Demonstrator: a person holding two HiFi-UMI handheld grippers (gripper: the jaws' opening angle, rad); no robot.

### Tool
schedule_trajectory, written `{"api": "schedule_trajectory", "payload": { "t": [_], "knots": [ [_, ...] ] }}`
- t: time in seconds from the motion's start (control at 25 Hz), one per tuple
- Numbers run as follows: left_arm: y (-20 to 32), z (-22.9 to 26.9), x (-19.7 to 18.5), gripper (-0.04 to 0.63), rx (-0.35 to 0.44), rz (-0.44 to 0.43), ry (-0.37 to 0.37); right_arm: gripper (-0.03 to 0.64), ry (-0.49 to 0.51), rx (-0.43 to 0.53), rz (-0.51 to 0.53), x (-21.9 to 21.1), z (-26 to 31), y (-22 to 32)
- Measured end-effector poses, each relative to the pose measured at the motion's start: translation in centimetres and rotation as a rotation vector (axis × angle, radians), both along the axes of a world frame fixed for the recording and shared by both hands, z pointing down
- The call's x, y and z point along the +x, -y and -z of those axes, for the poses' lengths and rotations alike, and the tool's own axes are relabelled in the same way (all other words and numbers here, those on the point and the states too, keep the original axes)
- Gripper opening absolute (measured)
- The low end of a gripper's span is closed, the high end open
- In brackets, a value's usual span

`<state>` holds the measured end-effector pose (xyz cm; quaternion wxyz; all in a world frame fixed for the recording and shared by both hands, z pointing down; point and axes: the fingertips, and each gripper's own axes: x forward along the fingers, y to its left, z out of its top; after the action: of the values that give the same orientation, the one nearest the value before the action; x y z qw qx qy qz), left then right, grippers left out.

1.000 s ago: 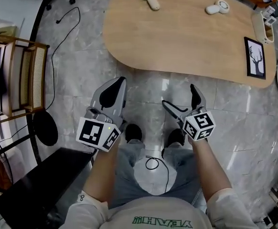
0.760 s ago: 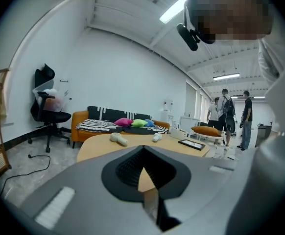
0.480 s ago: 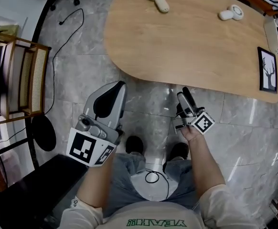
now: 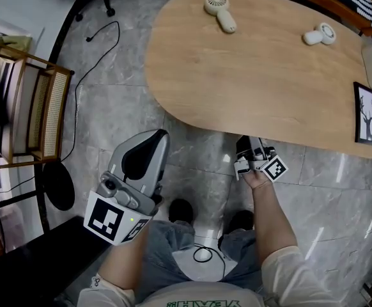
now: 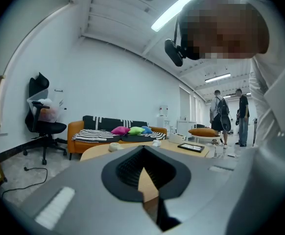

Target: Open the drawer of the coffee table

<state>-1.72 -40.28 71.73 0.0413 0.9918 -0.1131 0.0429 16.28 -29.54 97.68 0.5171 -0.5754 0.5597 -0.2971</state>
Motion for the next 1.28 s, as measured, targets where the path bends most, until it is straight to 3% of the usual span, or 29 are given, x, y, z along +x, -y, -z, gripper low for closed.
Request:
{"api": "schedule_trajectory", "payload": {
  "t": [0.24,0.56,1.28],
  "knots": [
    [0.5,-1.0,-0.1,-0.002,0.003,0.004,0.019,0.454,0.001,0.093,0.016,0.5,-0.1,0.7],
    [0.4,-1.6,0.0,-0.002,-0.007,0.001,0.024,0.432,0.013,0.106,0.009,-0.1,-0.2,0.0],
    [-4.2,1.2,0.7,-0.002,-0.04,-0.109,0.022,0.431,0.099,0.077,0.158,-11.7,-0.1,-9.7]
  ]
}}
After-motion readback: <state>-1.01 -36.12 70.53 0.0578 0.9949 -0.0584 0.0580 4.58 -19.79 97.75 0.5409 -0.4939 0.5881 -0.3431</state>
